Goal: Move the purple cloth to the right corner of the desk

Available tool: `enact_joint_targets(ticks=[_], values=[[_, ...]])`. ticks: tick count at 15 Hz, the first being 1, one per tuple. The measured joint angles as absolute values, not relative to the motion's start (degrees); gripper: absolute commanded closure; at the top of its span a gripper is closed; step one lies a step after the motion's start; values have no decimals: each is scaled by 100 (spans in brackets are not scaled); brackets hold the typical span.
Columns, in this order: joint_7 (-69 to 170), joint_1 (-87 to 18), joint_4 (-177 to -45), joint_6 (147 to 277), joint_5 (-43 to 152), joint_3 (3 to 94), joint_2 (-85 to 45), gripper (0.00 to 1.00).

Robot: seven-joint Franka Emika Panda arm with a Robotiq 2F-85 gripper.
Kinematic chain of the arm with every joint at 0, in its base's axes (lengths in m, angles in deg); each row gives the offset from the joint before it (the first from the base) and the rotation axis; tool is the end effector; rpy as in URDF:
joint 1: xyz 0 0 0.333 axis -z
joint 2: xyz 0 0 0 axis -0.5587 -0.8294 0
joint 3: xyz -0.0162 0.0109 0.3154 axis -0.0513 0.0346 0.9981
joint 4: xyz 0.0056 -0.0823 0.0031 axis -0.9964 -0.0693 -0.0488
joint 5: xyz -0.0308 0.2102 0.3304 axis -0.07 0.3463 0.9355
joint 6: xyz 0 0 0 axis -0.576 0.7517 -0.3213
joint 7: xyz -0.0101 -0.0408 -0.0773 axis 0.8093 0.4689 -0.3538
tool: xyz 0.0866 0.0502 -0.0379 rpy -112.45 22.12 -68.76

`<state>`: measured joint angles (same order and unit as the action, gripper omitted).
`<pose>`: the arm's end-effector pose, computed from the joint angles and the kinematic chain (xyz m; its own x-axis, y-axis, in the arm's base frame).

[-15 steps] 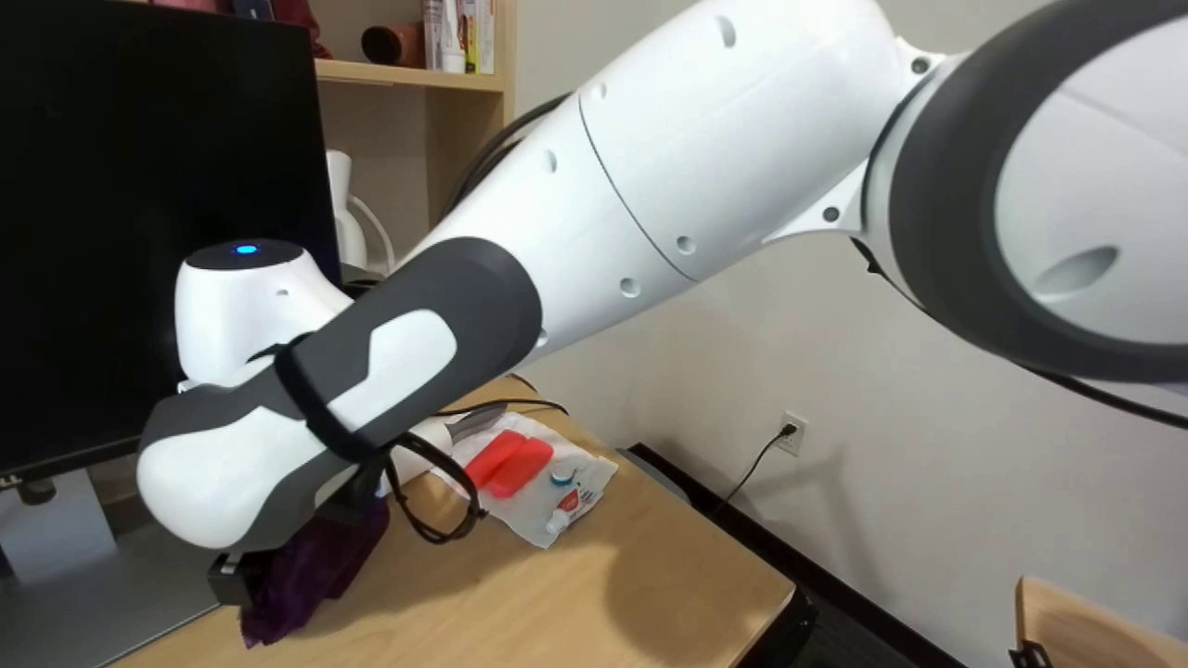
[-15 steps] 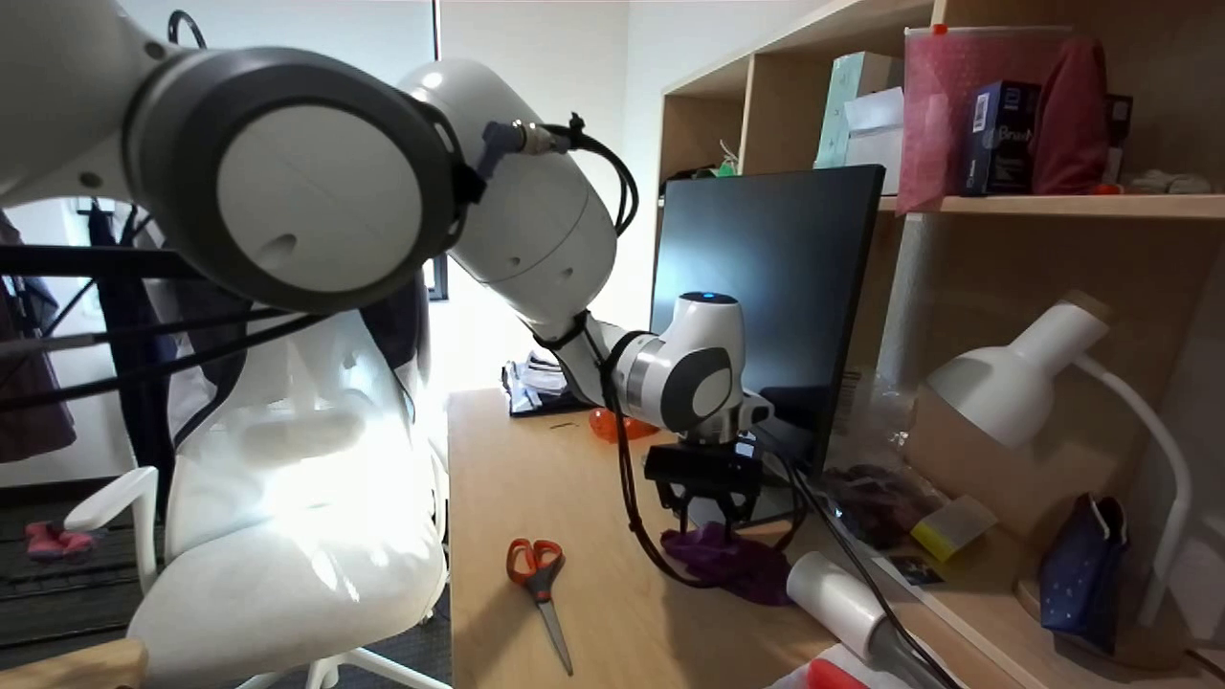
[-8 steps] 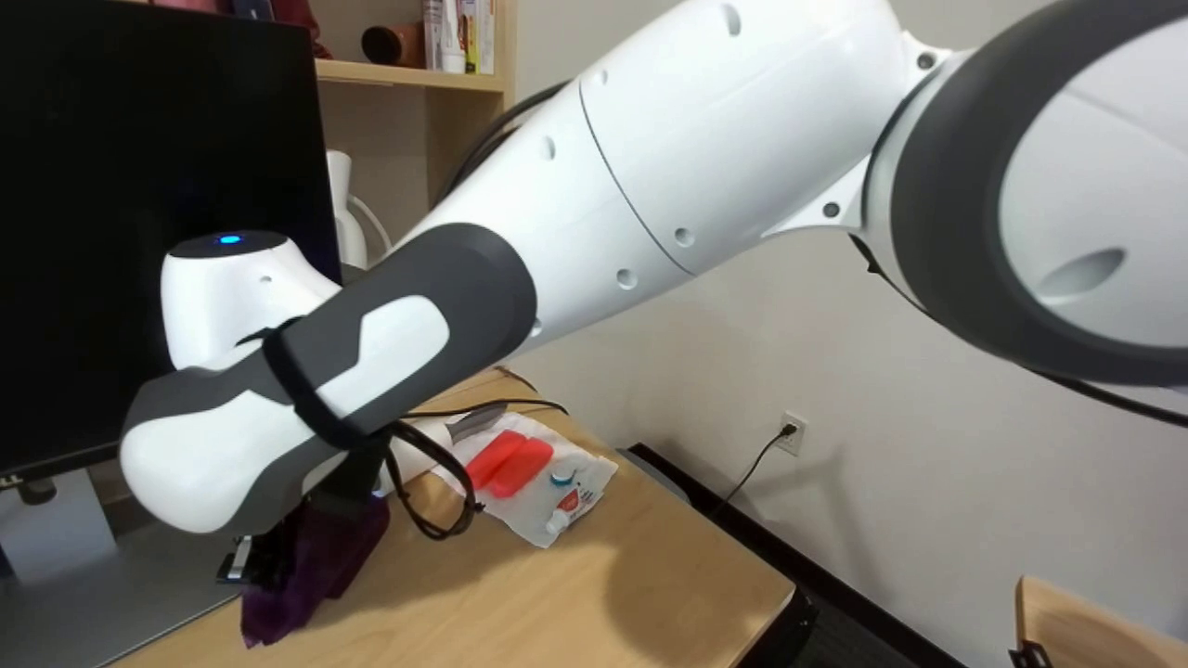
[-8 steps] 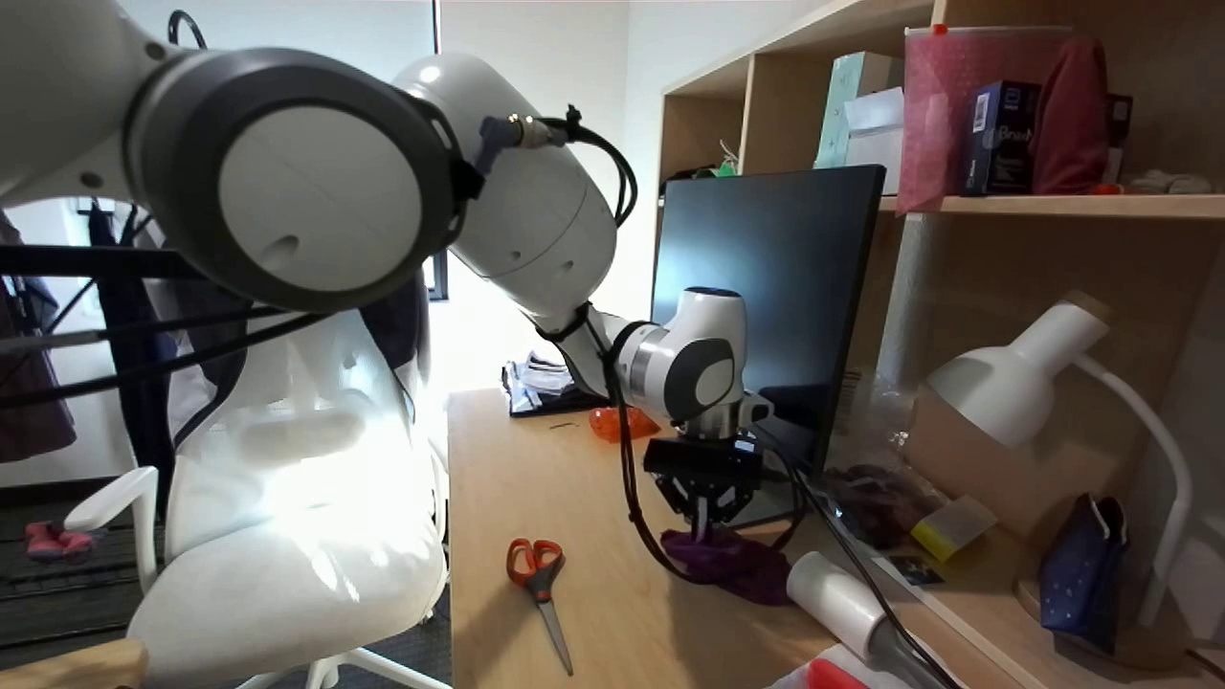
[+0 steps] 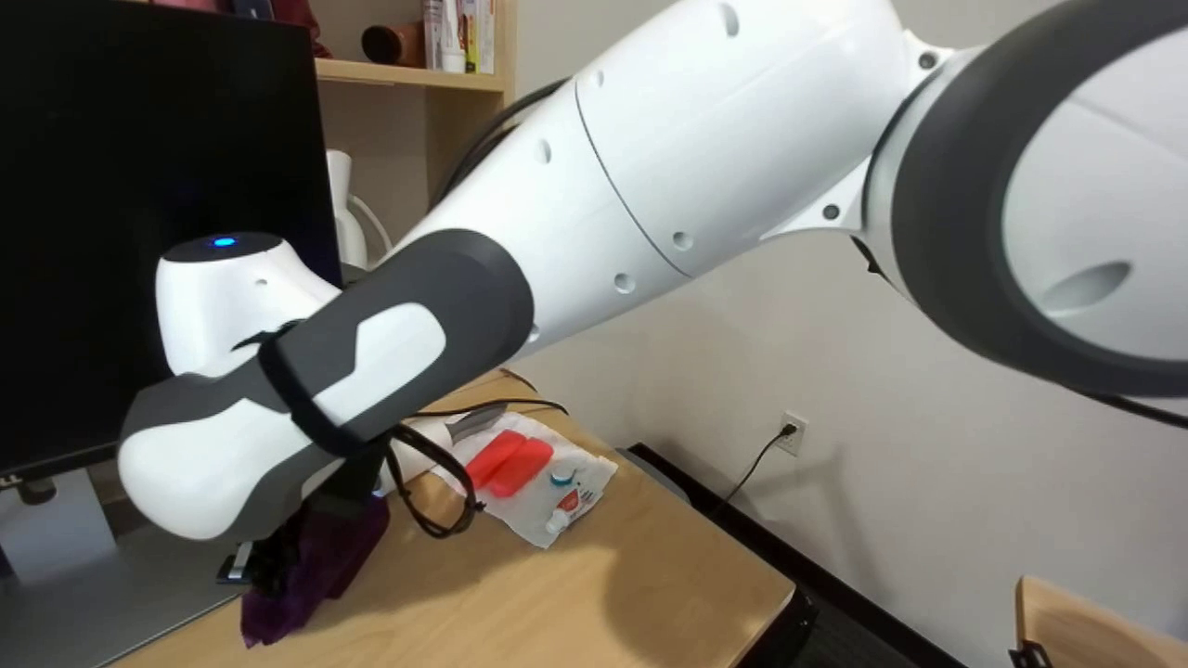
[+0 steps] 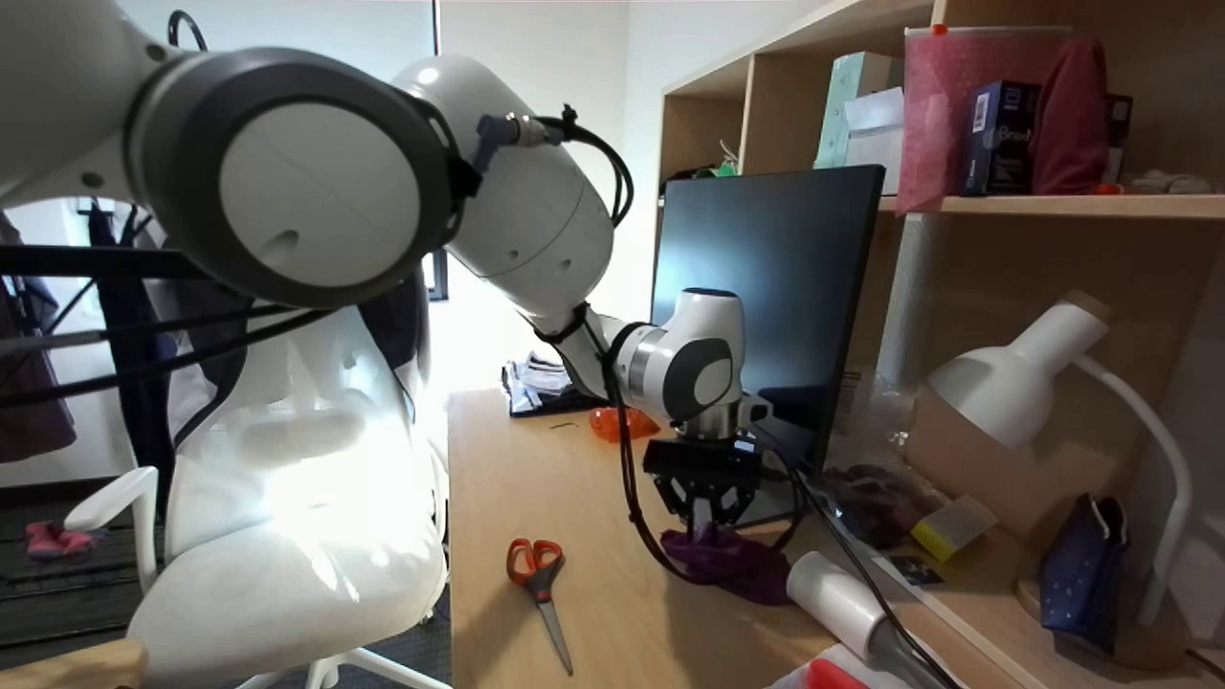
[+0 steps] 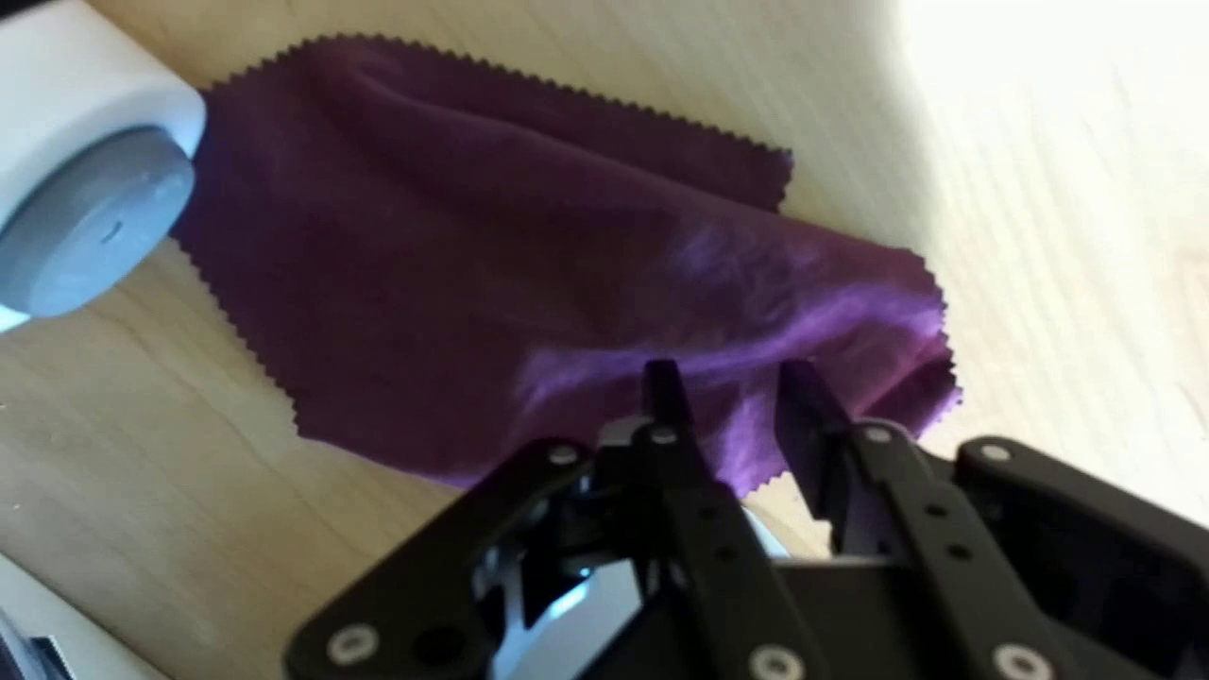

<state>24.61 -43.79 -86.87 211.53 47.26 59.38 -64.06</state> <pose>0.7394 0.1952 0.1443 0.7448 0.6618 0.0857 0.6586 -0.7497 0.0650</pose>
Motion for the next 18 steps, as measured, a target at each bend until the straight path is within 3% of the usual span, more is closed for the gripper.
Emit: enact_joint_targets(ticks=[5,6,14,15,16,18], values=[[2832,-4605,-8686,21153,4694,5568,-6405,5],[2926,-4642,-8687,21153,4684,5502,-6405,2],[3140,-4580,-8686,21070,4688,5428,-6541,0],[3141,-4552,-8678,21008,4706,5441,-6564,25],[3141,-4527,-8655,20960,4713,5463,-6570,27],[3141,-4479,-8600,20807,4728,5537,-6571,41]])
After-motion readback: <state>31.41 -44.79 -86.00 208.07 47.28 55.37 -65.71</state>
